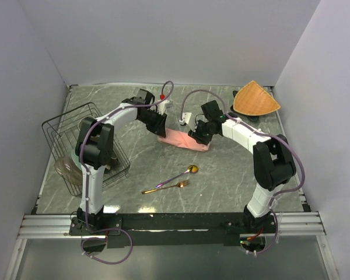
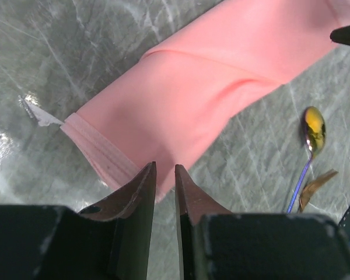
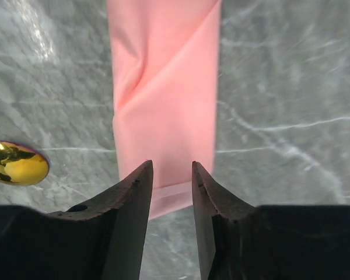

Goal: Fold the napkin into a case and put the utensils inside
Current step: Turn over the smaller rectangle-folded napkin at the center of the board, then rotate the smaller rectangle-folded napkin at the center of the board.

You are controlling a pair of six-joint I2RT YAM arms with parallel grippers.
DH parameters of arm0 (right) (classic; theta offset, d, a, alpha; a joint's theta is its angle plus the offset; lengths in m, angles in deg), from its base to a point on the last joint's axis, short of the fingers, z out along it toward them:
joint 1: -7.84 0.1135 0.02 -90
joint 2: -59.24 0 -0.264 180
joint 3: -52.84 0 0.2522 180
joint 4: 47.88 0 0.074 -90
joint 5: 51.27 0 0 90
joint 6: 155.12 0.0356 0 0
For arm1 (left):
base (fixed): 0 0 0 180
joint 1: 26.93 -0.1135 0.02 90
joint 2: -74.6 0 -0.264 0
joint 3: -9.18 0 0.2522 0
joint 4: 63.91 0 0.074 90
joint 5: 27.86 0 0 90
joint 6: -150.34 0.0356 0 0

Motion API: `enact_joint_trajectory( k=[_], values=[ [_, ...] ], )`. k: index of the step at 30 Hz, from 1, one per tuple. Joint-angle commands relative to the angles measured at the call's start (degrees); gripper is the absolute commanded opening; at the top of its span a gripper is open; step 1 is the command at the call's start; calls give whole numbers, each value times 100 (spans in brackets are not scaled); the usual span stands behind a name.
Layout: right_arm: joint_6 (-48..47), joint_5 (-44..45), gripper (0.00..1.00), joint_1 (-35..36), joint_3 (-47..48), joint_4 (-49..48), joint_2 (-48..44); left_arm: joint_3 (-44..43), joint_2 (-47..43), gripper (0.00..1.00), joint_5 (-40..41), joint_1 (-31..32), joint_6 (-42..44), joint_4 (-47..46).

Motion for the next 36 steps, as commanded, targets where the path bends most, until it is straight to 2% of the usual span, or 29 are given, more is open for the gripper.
enact_joint_trajectory(
  k=[1, 9, 13, 15, 18, 20, 23, 25, 30, 31, 36],
  values=[
    [325, 274, 41, -35, -16, 238, 296, -304, 357, 24, 150, 57, -292, 79],
    [483, 414, 41, 149, -104, 344, 640, -620, 744, 21, 528, 56, -310, 237],
    [624, 318, 43, 246, 0, 422, 658, -778, 683, 30, 520, 48, -222, 299],
    [842, 134, 45, 246, 376, 668, 640, -814, 438, 34, 511, 30, -91, 299],
    [1316, -393, 51, -8, 1175, 1221, 605, -726, 0, 37, 423, -22, 190, 404],
    [1554, -665, 58, -367, 1747, 1616, 658, -603, -195, 37, 607, -14, 340, 527],
    [1758, -658, 70, -693, 2066, 1872, 710, -104, -547, 37, 826, -14, 473, 659],
    [1714, -447, 77, -790, 2058, 1873, 737, 47, -600, 36, 880, -5, 455, 738],
    [1687, -429, 87, -905, 2207, 2189, 1157, 153, -478, 34, 1020, 82, 271, 756],
    [1705, -525, 95, -922, 2233, 2242, 1228, 127, -425, 34, 1038, 109, 227, 791],
    [1890, -658, 100, -922, 2190, 2277, 1527, -136, 75, 31, 1354, 232, 51, 835]
  ],
)
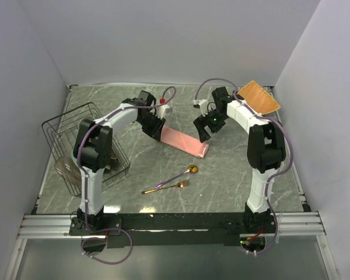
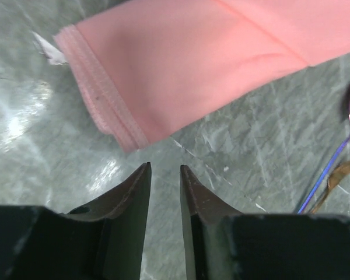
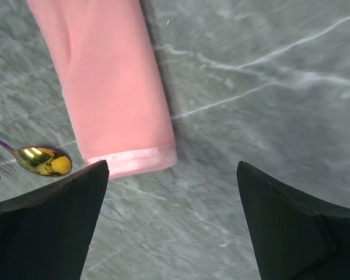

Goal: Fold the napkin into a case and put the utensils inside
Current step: Rotate the smaller rectangle-folded napkin at the center of the board.

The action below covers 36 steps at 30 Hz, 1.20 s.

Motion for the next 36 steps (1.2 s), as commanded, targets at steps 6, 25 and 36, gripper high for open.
enact_joint_trajectory(
  k=[6, 25, 36],
  values=[
    [257, -344, 100, 92, 21, 284, 355, -948, 979, 30, 521, 101, -341, -33],
    [1215, -1345, 100, 1568, -331, -322, 347, -1144, 42, 50, -657, -760, -1115, -1027],
    [1049, -1416, 100, 1174, -918, -401, -952, 745, -1918, 51, -1622, -1059, -421, -1176]
  ],
)
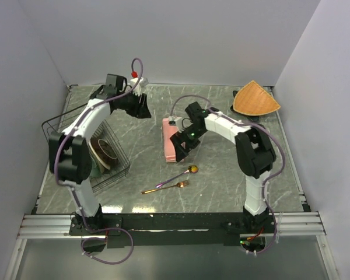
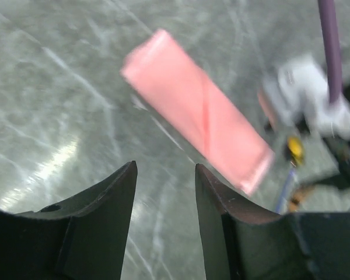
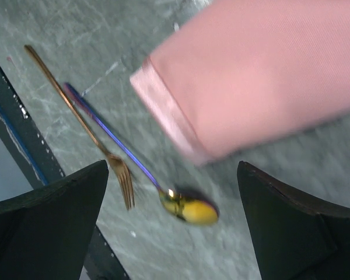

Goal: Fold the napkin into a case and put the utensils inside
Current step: Rotate the smaller rectangle-folded napkin at the center of the board, then pick up the fork from the center of the board.

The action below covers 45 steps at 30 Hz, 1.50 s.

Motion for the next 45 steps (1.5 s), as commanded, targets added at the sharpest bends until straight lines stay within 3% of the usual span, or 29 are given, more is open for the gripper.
enact_joint_trajectory(
  k=[1, 5, 8, 13, 19, 22, 25, 31, 45],
  values=[
    [-423, -46, 99, -442, -436, -167, -1525, 975, -1049, 51, -877, 3, 508, -173],
    [-1243, 446, 98, -548, -1420, -554, -2634, 1855, -1798, 51, -1204, 47, 1150, -252],
    [-1367, 727, 96, -565, -2027, -722, -3250, 2436, -2316, 51, -864, 424, 1958, -33],
    [-621, 1157, 95, -636, -2537, -722, -3909, 3603, -3072, 50, -133, 1652, 2671, 108],
    [276, 1615, 95, -943, -2889, -809, -4349, 4362, -3127, 49, 631, 2928, 2207, -217],
    [373, 1695, 95, -1014, -3030, -915, -4508, 4327, -2829, 47, 1201, 3569, 1848, -383],
    [303, 1712, 96, -1049, -3057, -872, -4474, 3968, -2259, 44, 1511, 3825, 1496, -331],
    [294, 1660, 96, -1330, -3021, -783, -4482, 3159, -1343, 41, 1995, 4221, 1169, -103],
    [-5, 1546, 98, -2007, -3250, -704, -4763, 2648, -561, 35, 2610, 4837, 967, 293]
  ],
)
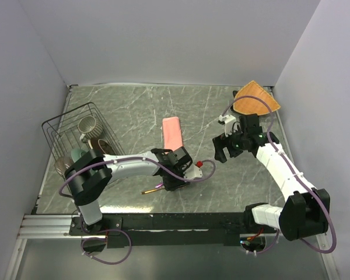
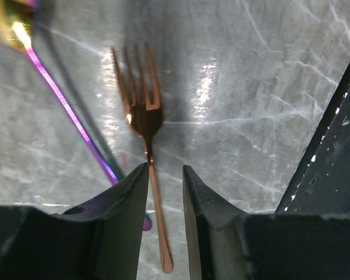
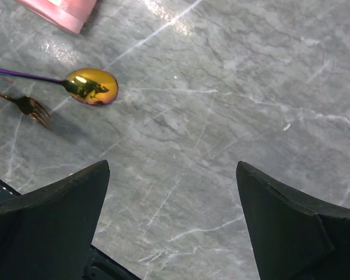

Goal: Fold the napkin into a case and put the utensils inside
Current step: Pick up the fork from the center of the board.

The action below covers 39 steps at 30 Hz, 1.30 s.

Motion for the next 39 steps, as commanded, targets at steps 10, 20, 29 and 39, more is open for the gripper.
enact_joint_trajectory(
  k=[10, 20, 29, 39],
  values=[
    [-165, -114, 98, -215, -127, -2, -395, -434, 866, 30, 762, 553, -400, 438],
    [-200, -202, 98, -259, -162, 6, -395, -689, 1297, 33, 1122, 764, -629, 763],
    [-252, -263, 98, -277, -162, 76, -474, -1444, 1254, 33, 1122, 764, -576, 1290],
    [-296, -325, 99, -286, -162, 129, -448, -1753, 1271, 36, 1377, 738, -567, 1651]
  ],
)
